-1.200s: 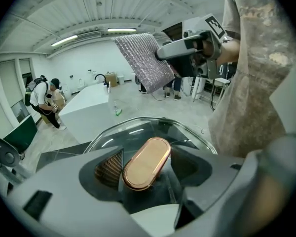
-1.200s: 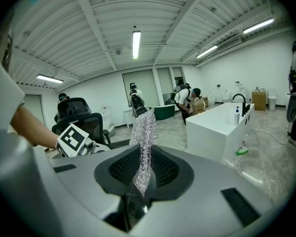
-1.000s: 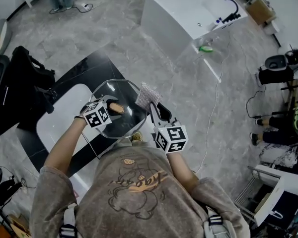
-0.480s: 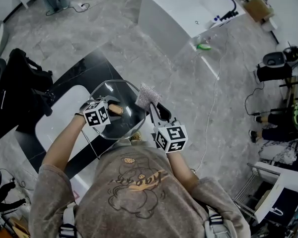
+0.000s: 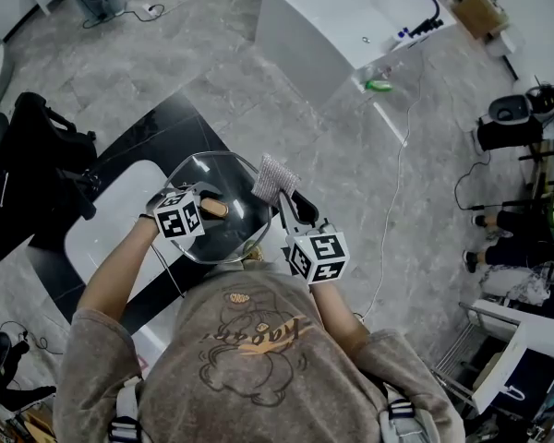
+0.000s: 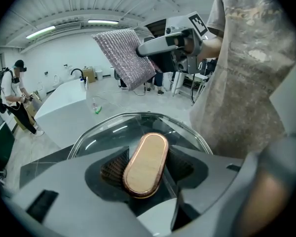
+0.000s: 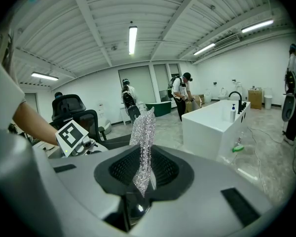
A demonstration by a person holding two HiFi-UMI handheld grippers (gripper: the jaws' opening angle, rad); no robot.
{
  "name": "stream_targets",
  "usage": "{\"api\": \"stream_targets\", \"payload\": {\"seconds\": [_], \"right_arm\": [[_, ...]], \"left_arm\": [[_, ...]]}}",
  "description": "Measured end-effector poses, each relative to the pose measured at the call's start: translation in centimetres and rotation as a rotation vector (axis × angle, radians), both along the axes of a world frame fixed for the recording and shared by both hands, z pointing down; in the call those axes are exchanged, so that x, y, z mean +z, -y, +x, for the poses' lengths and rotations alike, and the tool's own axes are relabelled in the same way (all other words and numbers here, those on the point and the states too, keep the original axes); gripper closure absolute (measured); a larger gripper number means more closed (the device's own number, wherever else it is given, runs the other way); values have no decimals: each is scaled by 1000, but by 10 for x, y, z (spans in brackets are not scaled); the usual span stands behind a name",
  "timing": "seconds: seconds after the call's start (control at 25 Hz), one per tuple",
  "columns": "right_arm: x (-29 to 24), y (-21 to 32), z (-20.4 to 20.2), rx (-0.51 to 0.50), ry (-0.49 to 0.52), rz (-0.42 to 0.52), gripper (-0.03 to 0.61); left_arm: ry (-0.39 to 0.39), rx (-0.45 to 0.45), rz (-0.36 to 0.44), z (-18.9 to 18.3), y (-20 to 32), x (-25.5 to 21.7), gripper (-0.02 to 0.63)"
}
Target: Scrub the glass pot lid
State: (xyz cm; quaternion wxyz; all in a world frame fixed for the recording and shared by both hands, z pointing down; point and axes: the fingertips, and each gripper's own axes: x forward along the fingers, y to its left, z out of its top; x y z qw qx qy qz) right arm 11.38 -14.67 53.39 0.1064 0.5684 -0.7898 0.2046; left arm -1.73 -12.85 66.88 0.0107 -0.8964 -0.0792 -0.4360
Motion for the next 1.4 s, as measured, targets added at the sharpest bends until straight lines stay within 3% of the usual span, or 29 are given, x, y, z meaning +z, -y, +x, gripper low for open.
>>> {"api": "stream_targets", "payload": {"seconds": [0.52, 0.8, 1.4], "right_arm": [[-1, 1, -6, -32, 0, 3, 499], [-1, -1, -5, -40, 1, 9, 499], [1, 0, 1, -50, -4, 8, 499]], "left_arm": [[63, 4, -1, -12, -20, -2, 394], [56, -68, 7, -15, -20, -2, 411], [61, -126, 7, -18, -13, 0, 428]]}}
